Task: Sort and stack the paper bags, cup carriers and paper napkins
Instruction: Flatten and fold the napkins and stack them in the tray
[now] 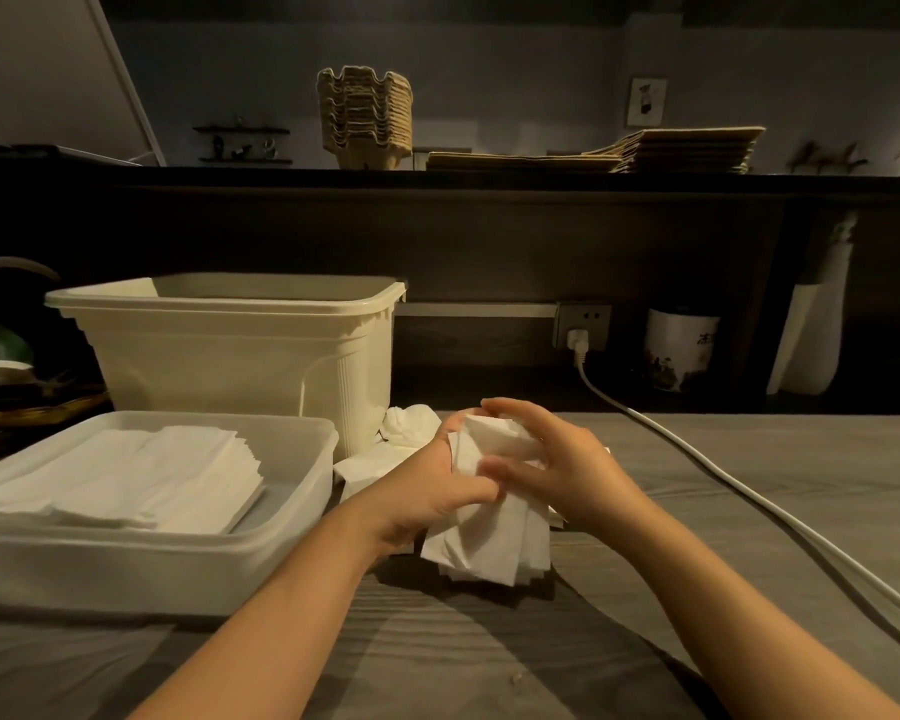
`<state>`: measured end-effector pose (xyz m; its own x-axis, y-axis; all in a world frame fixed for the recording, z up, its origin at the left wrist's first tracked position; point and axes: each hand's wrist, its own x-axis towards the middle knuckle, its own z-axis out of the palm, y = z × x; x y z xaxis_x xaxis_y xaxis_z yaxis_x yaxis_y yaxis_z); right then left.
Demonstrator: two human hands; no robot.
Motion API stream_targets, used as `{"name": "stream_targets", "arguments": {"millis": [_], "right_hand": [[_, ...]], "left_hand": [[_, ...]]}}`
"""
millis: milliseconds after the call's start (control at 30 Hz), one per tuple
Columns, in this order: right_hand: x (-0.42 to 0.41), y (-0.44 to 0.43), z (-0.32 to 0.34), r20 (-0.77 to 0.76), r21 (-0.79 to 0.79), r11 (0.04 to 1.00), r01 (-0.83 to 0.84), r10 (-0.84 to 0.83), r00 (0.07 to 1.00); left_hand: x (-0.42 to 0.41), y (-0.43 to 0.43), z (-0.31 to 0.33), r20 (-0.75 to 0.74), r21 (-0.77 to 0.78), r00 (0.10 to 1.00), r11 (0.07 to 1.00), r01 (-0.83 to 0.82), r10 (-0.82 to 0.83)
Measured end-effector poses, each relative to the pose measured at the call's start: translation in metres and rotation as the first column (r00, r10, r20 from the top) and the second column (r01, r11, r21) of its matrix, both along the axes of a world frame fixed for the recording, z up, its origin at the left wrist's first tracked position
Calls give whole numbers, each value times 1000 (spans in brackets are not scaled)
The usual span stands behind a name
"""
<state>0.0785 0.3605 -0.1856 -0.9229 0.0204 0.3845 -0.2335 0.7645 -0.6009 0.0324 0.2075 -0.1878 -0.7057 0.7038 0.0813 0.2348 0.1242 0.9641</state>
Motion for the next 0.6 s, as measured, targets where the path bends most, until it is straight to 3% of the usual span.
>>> {"name": "stream_targets", "arguments": {"millis": [233,333,400,500,600], "right_hand": [[-1,0,2,-13,-57,998,23,-24,1000],[1,1,4,-69,-234,971,-43,27,997],[2,1,5,-86,-310,950,-42,16,996],[2,4,7,-92,-298,955,-4,-24,995],[3,8,10,6,-231,973,-21,23,1000]], "left_hand": [[4,0,-2,3,63,1000,998,-14,14],[5,0,-1,11,79,994,991,-112,112],[5,-4,4,-64,-16,984,985,-170,168],[2,-17,11,-297,-155,927,946,-285,231],[1,-29,6,-344,22,828,885,-464,443]]}}
